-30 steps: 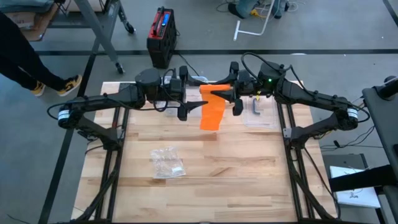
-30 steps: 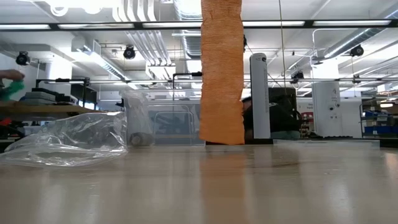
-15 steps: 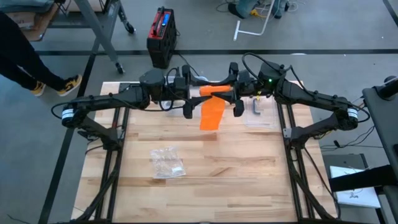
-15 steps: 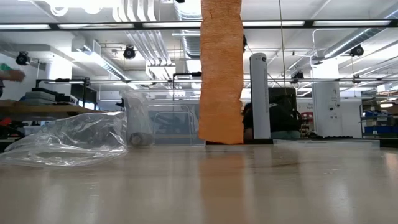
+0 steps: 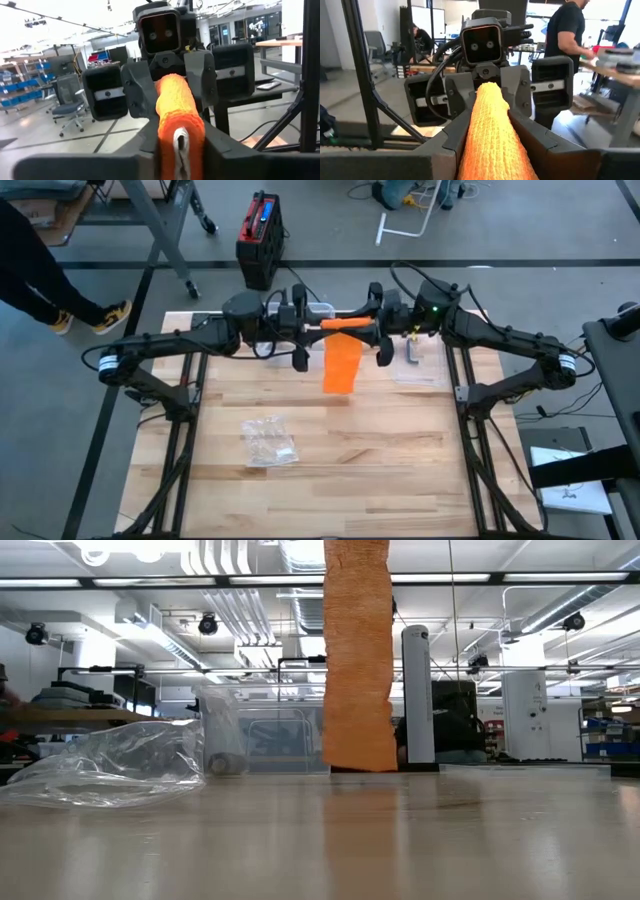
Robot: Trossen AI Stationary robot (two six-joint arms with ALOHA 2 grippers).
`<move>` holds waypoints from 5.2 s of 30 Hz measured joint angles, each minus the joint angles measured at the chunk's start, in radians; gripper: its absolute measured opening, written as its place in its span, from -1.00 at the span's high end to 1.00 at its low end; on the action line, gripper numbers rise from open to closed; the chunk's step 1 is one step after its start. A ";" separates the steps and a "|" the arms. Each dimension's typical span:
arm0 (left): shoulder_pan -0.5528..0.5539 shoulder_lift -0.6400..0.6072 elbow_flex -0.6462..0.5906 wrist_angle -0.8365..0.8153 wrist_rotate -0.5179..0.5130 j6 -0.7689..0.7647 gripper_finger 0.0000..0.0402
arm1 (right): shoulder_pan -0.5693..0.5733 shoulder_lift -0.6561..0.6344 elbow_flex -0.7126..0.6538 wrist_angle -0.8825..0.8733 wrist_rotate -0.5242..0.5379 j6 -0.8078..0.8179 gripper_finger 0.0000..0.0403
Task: Roll bandage
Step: Roll the orange bandage
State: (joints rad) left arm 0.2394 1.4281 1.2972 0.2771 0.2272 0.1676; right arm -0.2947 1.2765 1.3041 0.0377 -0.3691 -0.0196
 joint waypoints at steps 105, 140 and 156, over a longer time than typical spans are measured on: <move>-0.112 -0.025 0.000 -0.034 -0.195 0.494 0.80 | 0.003 -0.021 -0.001 0.004 -0.080 0.606 -0.24; -0.114 -0.030 0.000 -0.037 -0.212 0.621 0.70 | 0.024 -0.011 0.000 -0.004 -0.042 0.419 0.31; -0.106 -0.052 0.000 -0.096 -0.157 -0.102 -0.23 | 0.053 -0.011 -0.001 -0.018 0.010 0.041 0.40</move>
State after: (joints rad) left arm 0.1331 1.3760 1.2968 0.1814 0.0704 0.0654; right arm -0.2422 1.2659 1.3033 0.0196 -0.3587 0.0216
